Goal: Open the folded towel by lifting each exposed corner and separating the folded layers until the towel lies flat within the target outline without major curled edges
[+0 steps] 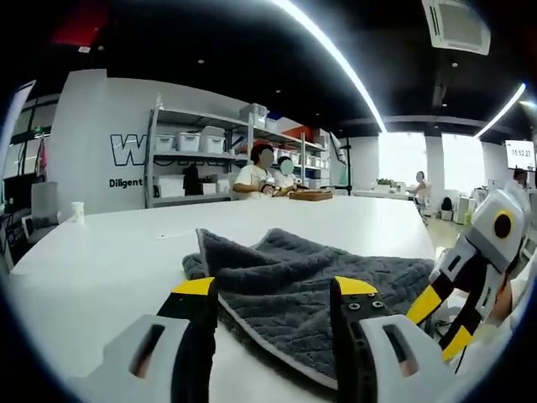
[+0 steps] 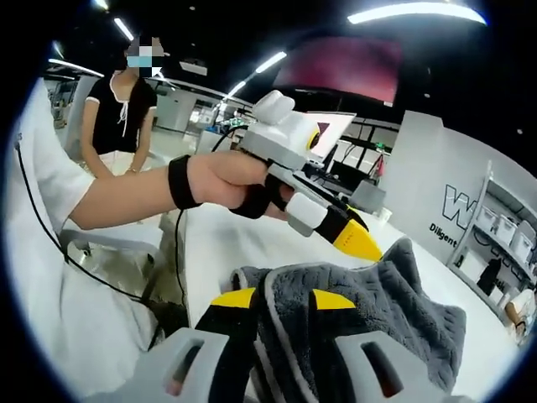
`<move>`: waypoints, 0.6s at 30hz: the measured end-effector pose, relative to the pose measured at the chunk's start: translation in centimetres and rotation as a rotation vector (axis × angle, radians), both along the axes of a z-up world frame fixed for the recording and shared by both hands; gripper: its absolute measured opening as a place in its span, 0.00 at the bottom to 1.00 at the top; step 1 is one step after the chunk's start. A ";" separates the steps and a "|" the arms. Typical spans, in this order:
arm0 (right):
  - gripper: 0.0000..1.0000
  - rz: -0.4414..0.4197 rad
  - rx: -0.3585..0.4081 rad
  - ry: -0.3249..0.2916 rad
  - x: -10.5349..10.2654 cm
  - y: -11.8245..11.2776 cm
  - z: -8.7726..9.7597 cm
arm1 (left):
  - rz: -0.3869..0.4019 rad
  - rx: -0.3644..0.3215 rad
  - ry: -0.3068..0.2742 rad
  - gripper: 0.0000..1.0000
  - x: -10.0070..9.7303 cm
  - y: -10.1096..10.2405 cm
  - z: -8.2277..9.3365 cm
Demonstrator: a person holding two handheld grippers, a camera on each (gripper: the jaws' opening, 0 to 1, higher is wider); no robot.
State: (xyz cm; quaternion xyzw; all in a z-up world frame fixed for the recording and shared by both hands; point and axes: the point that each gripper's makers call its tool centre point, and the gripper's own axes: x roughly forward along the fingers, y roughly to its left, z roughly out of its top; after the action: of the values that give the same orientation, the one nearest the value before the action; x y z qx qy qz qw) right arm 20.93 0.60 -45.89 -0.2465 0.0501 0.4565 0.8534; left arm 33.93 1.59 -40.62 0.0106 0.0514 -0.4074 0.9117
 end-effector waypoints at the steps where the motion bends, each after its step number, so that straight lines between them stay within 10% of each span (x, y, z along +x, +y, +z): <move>1: 0.19 -0.004 -0.004 0.000 0.1 0.0 -0.1 | 0.000 -0.002 0.002 0.52 0.0 0.0 0.0; 18: 0.17 -0.035 -0.002 -0.031 1.1 -0.5 0.6 | 0.013 -0.006 0.032 0.51 1.5 -0.9 -0.4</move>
State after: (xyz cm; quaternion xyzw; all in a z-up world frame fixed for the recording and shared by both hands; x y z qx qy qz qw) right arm 22.07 0.13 -45.33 -0.2533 0.0418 0.4376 0.8617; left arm 35.38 0.68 -41.02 0.0012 0.0650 -0.4019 0.9134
